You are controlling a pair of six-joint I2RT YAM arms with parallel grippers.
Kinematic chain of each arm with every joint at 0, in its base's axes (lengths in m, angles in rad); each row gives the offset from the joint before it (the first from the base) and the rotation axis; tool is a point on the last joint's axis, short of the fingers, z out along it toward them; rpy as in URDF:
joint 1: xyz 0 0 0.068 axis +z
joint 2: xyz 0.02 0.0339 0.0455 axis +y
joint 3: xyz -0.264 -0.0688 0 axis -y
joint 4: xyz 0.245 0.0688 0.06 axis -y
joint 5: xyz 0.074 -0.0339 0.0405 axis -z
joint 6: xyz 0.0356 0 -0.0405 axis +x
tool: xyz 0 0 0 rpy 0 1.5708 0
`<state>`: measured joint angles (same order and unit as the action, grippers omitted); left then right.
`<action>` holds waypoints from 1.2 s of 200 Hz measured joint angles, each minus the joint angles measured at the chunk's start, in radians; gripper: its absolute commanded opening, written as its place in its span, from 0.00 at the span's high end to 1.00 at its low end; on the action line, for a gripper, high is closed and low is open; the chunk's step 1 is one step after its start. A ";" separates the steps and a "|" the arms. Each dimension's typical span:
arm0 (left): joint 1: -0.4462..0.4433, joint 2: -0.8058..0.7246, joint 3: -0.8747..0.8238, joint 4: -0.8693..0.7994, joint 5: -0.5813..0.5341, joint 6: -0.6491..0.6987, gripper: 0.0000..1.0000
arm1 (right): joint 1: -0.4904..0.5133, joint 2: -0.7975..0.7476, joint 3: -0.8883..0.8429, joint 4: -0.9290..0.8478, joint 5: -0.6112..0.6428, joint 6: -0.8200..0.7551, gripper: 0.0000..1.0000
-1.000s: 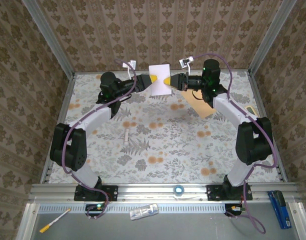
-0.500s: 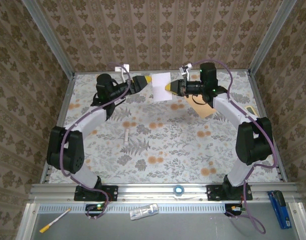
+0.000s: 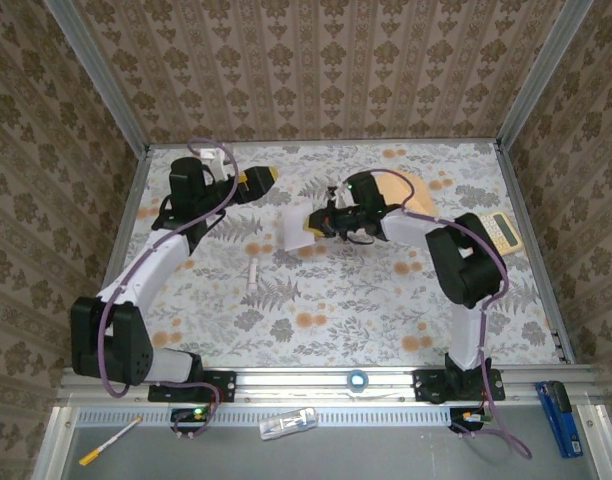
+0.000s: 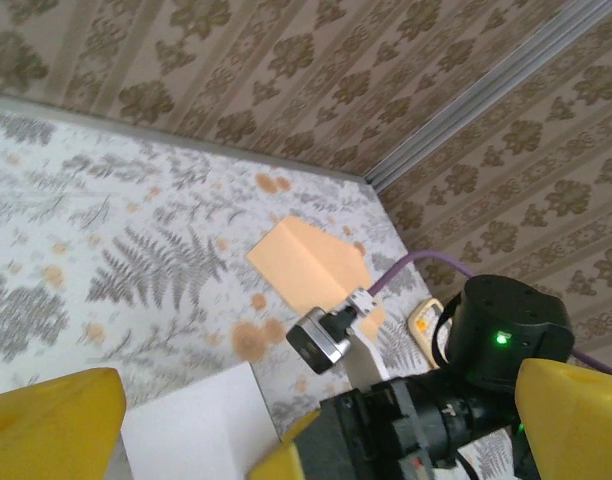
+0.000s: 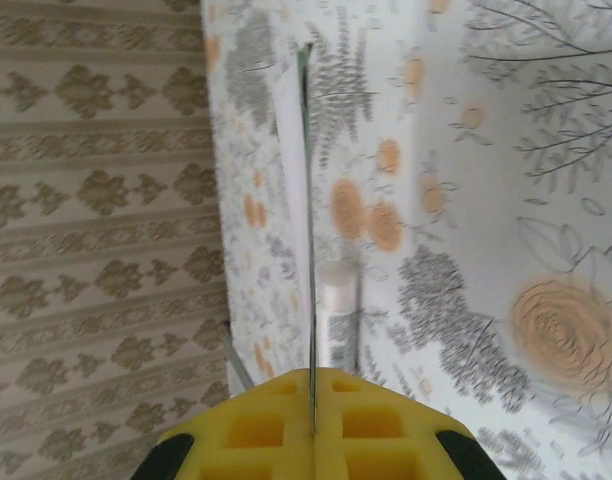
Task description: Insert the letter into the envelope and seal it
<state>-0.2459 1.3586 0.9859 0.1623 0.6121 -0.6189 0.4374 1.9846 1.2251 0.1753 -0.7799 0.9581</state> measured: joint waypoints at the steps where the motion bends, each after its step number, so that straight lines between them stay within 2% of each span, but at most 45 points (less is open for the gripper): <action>1: 0.001 -0.003 -0.004 -0.001 0.000 0.000 0.00 | 0.002 0.005 0.001 0.002 0.004 0.004 1.00; 30: 0.021 -0.045 -0.066 -0.018 0.000 0.012 0.00 | 0.008 0.073 0.011 0.038 0.075 0.051 1.00; 36: 0.026 -0.052 -0.076 -0.020 0.000 0.014 0.00 | 0.009 0.082 0.011 0.046 0.087 0.061 0.97; 61: 0.035 -0.067 -0.102 -0.021 0.003 0.014 0.00 | 0.014 0.116 0.020 0.054 0.127 0.072 0.84; 94: 0.042 -0.068 -0.126 -0.021 0.013 0.014 0.00 | 0.028 0.122 0.035 0.023 0.161 0.056 0.51; 137: 0.045 -0.067 -0.129 -0.019 0.038 0.014 0.00 | 0.032 0.112 0.063 -0.075 0.227 0.016 0.32; 152: 0.046 -0.067 -0.129 -0.012 0.043 0.014 0.00 | 0.031 0.094 0.071 -0.134 0.259 -0.001 0.22; 206: 0.056 -0.051 -0.129 0.017 0.058 0.013 0.00 | 0.005 -0.046 0.132 -0.383 0.372 -0.103 0.12; 240: 0.058 -0.040 -0.121 -0.011 0.053 0.023 0.00 | -0.104 -0.107 0.255 -0.560 0.416 -0.217 0.09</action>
<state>-0.1879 1.3190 0.8654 0.1509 0.6647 -0.5961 0.3332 1.8778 1.4799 -0.3851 -0.3641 0.7414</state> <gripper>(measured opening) 0.997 0.898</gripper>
